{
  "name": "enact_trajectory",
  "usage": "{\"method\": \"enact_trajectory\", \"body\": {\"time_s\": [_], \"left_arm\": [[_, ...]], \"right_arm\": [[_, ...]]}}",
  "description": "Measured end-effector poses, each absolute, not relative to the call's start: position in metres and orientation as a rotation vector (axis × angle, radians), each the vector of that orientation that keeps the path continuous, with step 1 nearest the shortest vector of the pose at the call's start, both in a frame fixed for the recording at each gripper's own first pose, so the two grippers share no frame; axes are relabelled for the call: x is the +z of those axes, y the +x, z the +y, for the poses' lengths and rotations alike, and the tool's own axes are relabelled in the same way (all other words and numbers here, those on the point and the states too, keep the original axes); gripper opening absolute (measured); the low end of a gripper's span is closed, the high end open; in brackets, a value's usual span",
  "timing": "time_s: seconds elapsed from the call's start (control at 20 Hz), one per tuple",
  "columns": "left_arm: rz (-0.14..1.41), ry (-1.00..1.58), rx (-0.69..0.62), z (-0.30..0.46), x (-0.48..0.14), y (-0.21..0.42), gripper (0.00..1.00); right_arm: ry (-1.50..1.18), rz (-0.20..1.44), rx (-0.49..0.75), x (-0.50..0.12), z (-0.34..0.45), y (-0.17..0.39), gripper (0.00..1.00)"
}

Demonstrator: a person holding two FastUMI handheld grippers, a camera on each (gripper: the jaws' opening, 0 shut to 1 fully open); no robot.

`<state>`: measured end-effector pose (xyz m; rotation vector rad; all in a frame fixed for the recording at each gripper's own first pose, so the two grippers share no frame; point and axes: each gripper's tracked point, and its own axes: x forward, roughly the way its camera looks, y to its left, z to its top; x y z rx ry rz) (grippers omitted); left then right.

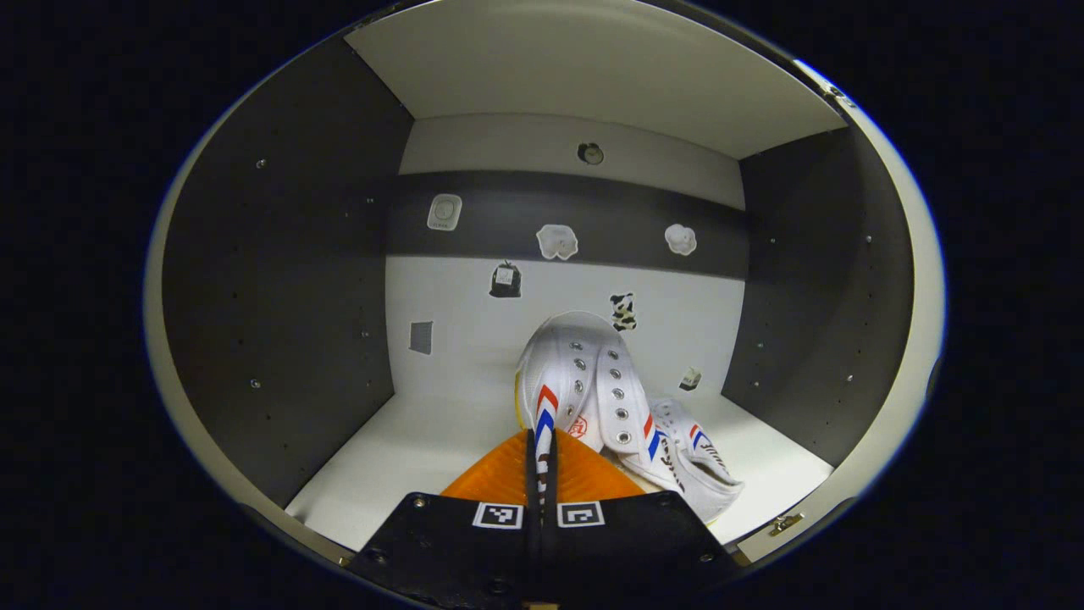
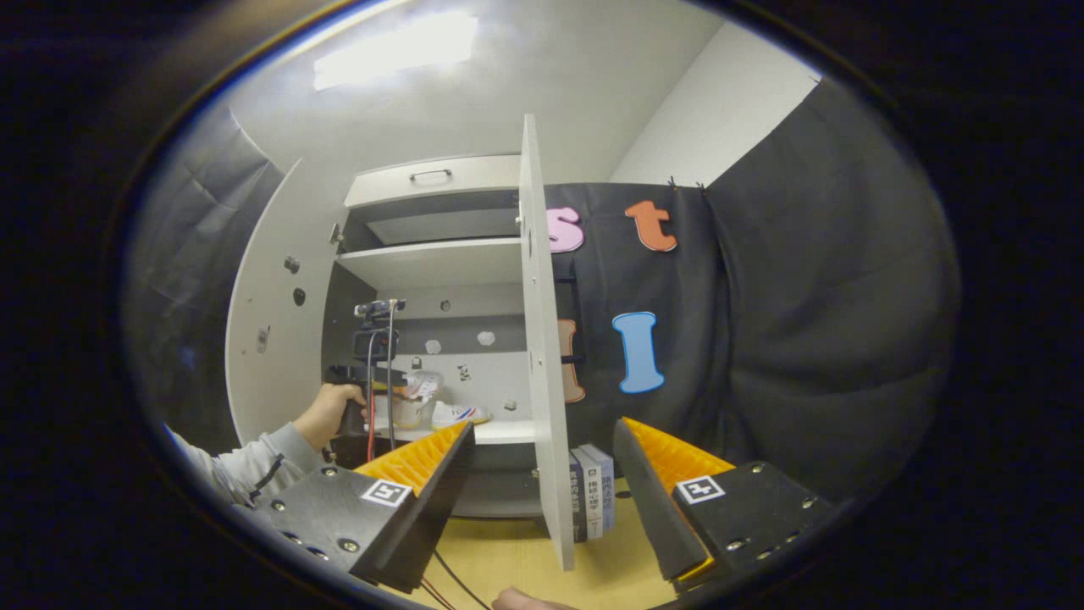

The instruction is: Grab one shoe with the right hand and put it into the shoe cabinet, grab the other shoe with the left hand and put it into the shoe cabinet; then close the right door with the right hand and the left door with the left hand.

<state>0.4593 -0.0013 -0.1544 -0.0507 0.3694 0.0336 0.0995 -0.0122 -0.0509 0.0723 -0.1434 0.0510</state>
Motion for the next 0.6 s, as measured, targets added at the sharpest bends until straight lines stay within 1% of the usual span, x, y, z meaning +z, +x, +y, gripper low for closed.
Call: {"method": "enact_trajectory", "body": {"time_s": [0.05,0.1,0.15,0.2,0.25,0.35,0.4,0.45,0.5,0.6], "left_arm": [[0.399,-0.058,-0.006,-0.009,-0.158,0.454,0.01],[0.373,-0.058,-0.014,-0.012,-0.151,0.452,0.13],[0.325,-0.05,-0.03,-0.014,-0.134,0.448,0.37],[0.271,-0.046,-0.015,-0.011,-0.112,0.443,0.62],[0.226,-0.038,0.007,-0.004,-0.098,0.437,1.0],[0.165,-0.034,0.01,-0.006,-0.068,0.414,0.96],[0.157,-0.033,0.004,-0.007,-0.058,0.402,0.96],[0.144,-0.031,0.002,-0.007,-0.048,0.389,0.99],[0.131,-0.028,0.0,-0.007,-0.039,0.378,0.97],[0.117,-0.023,-0.009,-0.007,-0.027,0.352,0.96]], "right_arm": [[0.077,-0.14,0.046,-0.053,-0.014,0.1,0.96],[0.08,-0.139,0.04,-0.054,-0.017,0.102,0.96],[0.081,-0.136,0.033,-0.056,-0.02,0.102,0.98],[0.082,-0.133,0.024,-0.058,-0.023,0.103,0.96],[0.083,-0.129,0.016,-0.06,-0.027,0.105,0.96],[0.086,-0.121,-0.003,-0.062,-0.035,0.109,0.96],[0.087,-0.118,-0.013,-0.063,-0.039,0.109,0.98],[0.091,-0.117,-0.024,-0.063,-0.044,0.11,0.96],[0.097,-0.116,-0.035,-0.063,-0.05,0.11,0.98],[0.104,-0.113,-0.053,-0.065,-0.059,0.11,0.96]]}}
